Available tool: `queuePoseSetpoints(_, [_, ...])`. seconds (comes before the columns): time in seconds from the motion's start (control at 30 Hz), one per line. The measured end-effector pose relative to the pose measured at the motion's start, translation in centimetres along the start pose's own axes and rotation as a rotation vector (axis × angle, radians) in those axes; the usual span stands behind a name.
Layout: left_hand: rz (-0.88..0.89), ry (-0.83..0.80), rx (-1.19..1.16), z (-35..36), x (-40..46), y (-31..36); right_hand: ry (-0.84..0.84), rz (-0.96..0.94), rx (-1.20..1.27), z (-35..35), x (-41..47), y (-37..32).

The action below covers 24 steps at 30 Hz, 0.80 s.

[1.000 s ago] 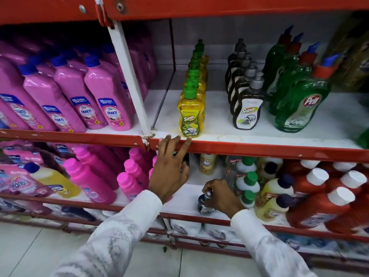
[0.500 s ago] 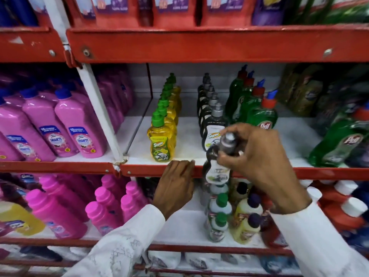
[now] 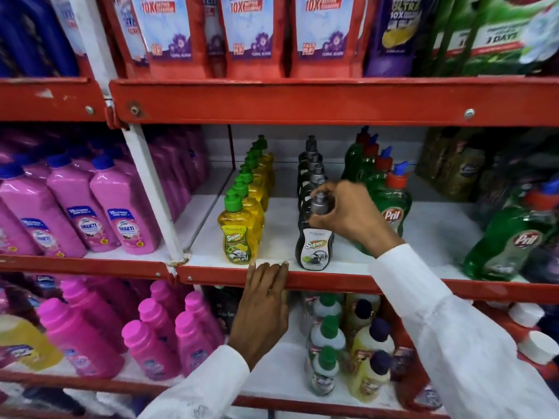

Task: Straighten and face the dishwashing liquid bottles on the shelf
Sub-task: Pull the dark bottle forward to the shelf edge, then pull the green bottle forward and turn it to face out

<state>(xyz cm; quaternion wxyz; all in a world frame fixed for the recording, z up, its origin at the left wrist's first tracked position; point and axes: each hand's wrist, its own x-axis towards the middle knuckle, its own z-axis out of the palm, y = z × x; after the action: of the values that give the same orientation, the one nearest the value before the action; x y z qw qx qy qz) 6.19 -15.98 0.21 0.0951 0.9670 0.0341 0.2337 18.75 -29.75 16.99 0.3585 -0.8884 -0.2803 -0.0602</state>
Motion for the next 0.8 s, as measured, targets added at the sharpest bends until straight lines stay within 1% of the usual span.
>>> queuePoseSetpoints(0.1, [-0.013,0.015,0.014,0.2,-0.3,0.7,-0.009,-0.035,0.014,0.1,-0.2,0.3])
queuePoseSetpoints(0.2, [0.079,0.031,0.051,0.6,-0.1,2.0,0.039,-0.052,0.069,-0.4,-2.1,1.1])
queuePoseSetpoints(0.27, [0.150,0.023,0.079,1.1,0.1,3.2,0.158,-0.040,0.101,-0.6,-4.5,3.0])
queuePoseSetpoints(0.37, [0.220,0.006,0.071,2.1,1.0,5.0,0.431,-0.019,0.187,0.0,-8.6,7.2])
queuePoseSetpoints(0.43, [0.259,-0.010,0.061,2.7,1.5,6.0,0.612,0.045,0.223,1.0,-10.6,9.9])
queuePoseSetpoints(0.5, [0.279,0.017,0.036,3.4,2.6,8.2,0.800,0.128,0.165,0.5,-11.6,13.1])
queuePoseSetpoints(0.53, [0.254,0.029,0.023,3.4,2.5,8.2,0.858,0.161,0.124,0.9,-11.7,13.8])
queuePoseSetpoints(0.6, [0.208,0.049,-0.009,3.2,2.8,8.8,0.939,0.220,0.072,0.5,-11.5,15.3])
queuePoseSetpoints(0.67, [0.209,0.060,-0.012,2.8,3.5,9.2,0.994,0.288,0.065,-0.8,-11.1,17.1])
queuePoseSetpoints(0.8, [0.185,0.051,-0.031,2.4,3.9,9.7,1.011,0.400,0.086,-3.1,-10.2,20.3])
